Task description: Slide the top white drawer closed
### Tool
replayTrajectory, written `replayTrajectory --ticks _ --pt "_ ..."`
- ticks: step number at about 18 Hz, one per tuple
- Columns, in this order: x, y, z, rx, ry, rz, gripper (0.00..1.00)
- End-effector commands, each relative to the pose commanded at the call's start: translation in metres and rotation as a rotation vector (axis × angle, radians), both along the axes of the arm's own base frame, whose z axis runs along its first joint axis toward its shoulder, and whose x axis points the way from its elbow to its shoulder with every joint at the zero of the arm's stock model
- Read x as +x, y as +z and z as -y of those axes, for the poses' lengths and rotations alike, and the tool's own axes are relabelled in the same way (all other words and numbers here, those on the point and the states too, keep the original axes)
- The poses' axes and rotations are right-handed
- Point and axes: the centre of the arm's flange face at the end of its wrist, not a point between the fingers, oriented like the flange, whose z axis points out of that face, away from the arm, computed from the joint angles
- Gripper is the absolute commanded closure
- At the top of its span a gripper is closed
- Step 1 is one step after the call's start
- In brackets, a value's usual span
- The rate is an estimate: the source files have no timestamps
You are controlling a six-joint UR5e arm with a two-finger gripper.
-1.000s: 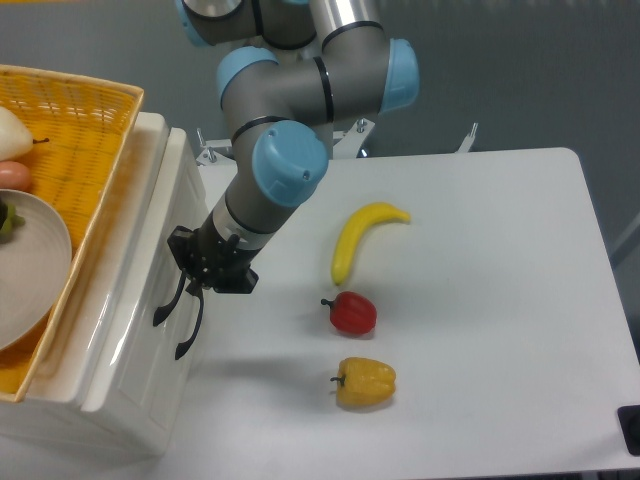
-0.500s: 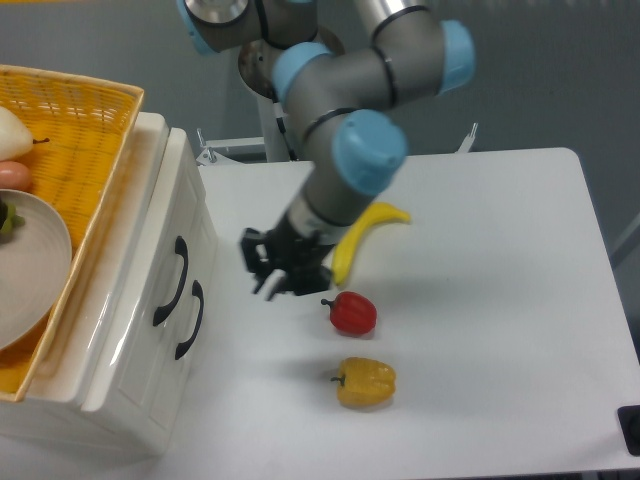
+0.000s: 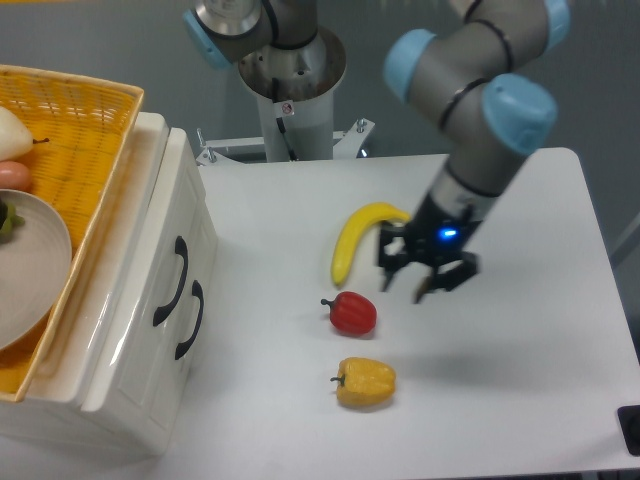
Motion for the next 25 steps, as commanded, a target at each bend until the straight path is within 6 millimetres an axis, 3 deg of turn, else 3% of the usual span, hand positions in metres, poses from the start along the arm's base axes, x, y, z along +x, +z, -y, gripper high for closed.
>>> replayTrajectory --ticks 2,5,9,14,18,20,25 --pt "-0.012 -0.01 0.008 -0.053 -0.071 -0.047 0.19" --pt "-0.034 -0.026 0.022 -0.144 -0.146 -0.101 0.0" --pt "-0.053 -0.059 0.033 -0.319 -0.233 -0.166 0.0" --pt "-0.075 -0.096 0.041 -0.459 -0.47 -0.185 0.0" --pt "-0.103 -0.103 0.031 -0.44 -0.471 -0.208 0.0" --pt "-0.11 -0.109 0.032 -0.388 -0.458 -0.204 0.0" --pt "-0.119 -0.101 0.036 -0.336 -0.445 -0.221 0.0"
